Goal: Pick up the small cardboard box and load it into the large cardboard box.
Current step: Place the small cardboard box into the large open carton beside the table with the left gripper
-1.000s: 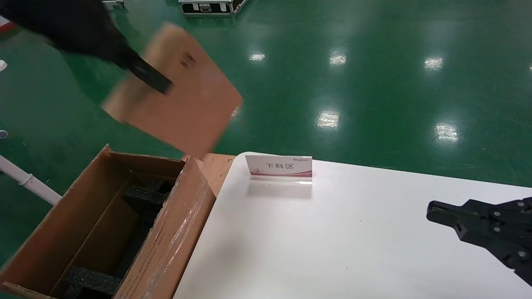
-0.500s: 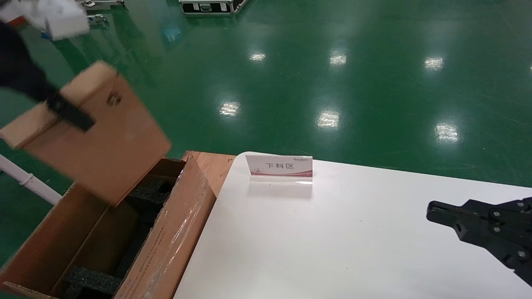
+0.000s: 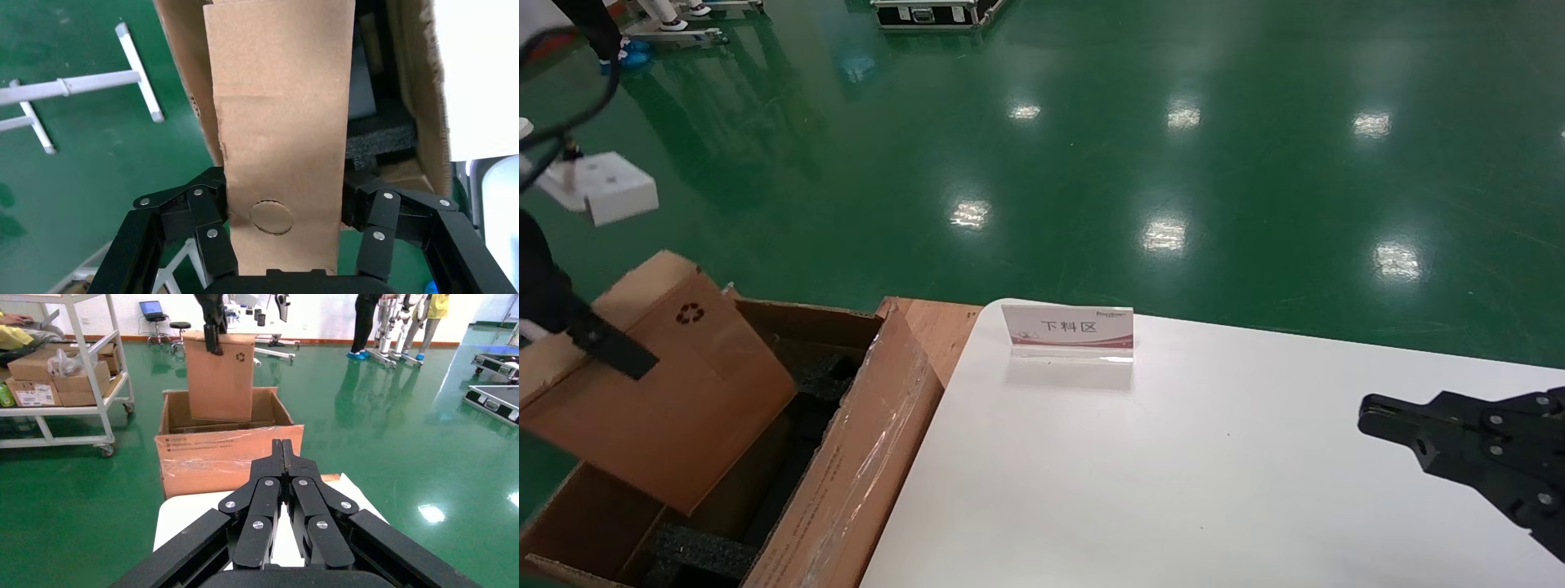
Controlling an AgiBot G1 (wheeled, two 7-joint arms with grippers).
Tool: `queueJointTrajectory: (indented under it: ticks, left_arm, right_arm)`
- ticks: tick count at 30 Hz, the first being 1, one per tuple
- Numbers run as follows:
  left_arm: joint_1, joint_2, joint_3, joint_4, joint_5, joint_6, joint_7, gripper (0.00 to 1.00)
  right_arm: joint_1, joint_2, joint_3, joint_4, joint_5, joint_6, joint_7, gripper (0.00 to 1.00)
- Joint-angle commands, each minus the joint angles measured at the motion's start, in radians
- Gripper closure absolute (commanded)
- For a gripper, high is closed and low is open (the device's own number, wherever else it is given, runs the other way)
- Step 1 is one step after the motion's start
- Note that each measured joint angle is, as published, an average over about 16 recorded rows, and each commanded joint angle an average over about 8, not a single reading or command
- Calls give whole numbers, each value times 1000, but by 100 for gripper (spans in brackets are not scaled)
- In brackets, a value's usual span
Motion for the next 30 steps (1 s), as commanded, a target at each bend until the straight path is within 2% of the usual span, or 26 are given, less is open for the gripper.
queueJointTrajectory:
  ticks: [1, 14, 30]
  left_arm:
    - [6, -21, 6, -16, 16, -4, -11, 100]
    - [93, -86, 29, -47, 120, -84, -110, 100]
    - [243, -72, 60, -6, 186, -206, -208, 100]
  right_arm:
    - [0, 0, 0, 0, 0, 0, 0, 0]
    - [0, 0, -1, 0, 1, 0, 0, 0]
    - [0, 1, -2, 0, 1, 1, -1, 0]
